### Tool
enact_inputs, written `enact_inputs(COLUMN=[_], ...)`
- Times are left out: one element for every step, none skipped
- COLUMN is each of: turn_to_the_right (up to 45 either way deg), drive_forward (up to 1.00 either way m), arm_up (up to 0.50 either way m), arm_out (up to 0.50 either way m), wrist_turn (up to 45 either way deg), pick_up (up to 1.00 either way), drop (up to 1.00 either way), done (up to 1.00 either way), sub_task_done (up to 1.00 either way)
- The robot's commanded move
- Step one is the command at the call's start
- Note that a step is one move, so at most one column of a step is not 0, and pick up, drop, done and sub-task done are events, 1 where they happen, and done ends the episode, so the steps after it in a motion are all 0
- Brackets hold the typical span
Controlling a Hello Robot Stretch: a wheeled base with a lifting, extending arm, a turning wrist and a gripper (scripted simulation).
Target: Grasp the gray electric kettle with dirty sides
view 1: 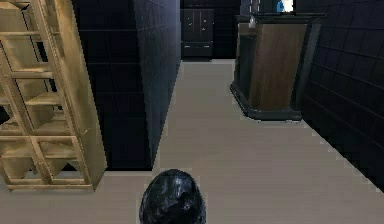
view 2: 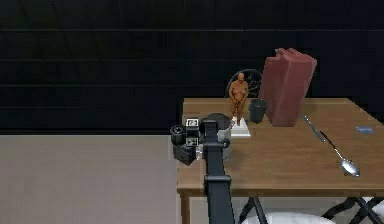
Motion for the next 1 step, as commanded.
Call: enact_inputs(turn_to_the_right=[0.0], drive_forward=[0.0], arm_up=[0.0], arm_out=[0.0], wrist_turn=[0.0], pick_up=[0.0], drop=[0.0], done=[1.0], sub_task_done=[0.0])
